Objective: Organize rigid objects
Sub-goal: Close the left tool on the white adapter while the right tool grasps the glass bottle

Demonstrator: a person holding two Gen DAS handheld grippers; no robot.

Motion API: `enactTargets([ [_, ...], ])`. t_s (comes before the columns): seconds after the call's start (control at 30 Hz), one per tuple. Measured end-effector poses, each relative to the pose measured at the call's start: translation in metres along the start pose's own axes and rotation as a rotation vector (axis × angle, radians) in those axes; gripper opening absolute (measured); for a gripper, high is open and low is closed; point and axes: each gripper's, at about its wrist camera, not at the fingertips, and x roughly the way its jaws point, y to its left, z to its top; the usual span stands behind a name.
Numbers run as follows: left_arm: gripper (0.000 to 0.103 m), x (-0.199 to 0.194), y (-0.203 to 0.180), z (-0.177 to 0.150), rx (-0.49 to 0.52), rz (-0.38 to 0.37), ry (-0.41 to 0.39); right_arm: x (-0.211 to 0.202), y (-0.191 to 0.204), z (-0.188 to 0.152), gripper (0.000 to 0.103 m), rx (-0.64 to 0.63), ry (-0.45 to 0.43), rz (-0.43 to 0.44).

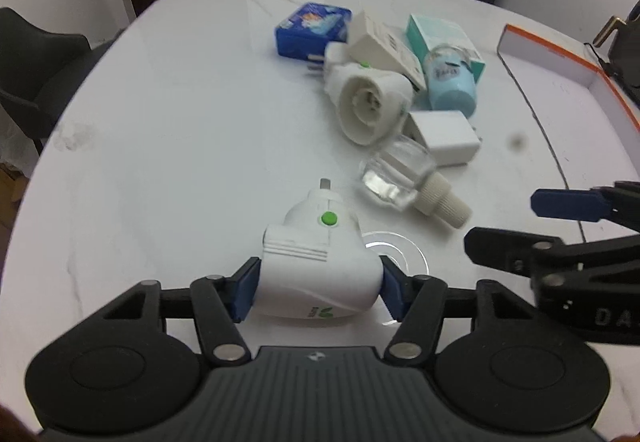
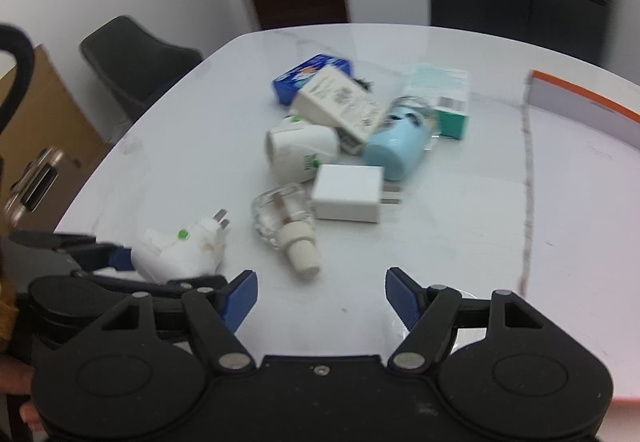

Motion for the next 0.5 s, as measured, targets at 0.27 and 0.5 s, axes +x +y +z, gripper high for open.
enactTargets([
  [0.27, 0.062, -0.009, 0.04, 0.0, -0.076, 0.032, -0.051, 0.036, 0.012, 0.014, 0.084, -0.069, 0.026, 0.069],
  [0.5, 0.062, -0.014, 0.061, 0.002, -0.116, 0.024, -0.081, 0.066, 0.028, 0.026, 0.083, -0.143, 0.015, 0.044],
])
